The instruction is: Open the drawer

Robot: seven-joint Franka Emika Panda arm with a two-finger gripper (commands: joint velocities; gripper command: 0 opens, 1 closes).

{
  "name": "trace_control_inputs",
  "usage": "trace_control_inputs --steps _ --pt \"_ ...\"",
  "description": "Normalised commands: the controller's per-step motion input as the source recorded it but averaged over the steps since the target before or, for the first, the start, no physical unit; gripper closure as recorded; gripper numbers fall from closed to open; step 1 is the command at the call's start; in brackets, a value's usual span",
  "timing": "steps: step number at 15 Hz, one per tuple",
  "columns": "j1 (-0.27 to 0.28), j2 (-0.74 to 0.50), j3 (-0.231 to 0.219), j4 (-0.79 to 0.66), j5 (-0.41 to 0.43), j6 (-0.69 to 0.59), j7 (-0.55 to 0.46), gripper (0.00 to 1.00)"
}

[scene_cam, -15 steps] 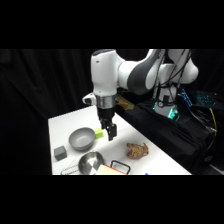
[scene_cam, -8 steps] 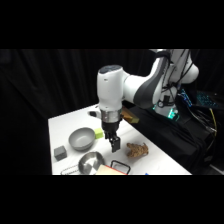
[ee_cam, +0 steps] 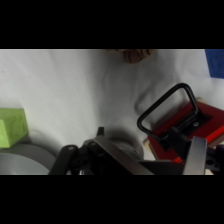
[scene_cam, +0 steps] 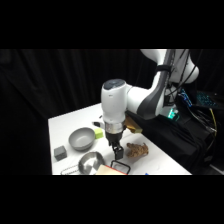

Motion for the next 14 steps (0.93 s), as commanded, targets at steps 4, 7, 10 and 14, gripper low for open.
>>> trace_control_inputs --steps 4,7,10,14 --pt "0.017 0.11 0.023 0.08 0.171 0.17 -0.02 0.0" --pt "-0.035 0.04 0.075 0.04 0.236 0.17 -0.11 0.0" --pt "-0.026 0.0 0.091 -0.02 0.221 0.17 -0.12 0.0" --pt "-0.052 -0.03 0.08 -0.08 0.199 0.22 -0.17 0.0"
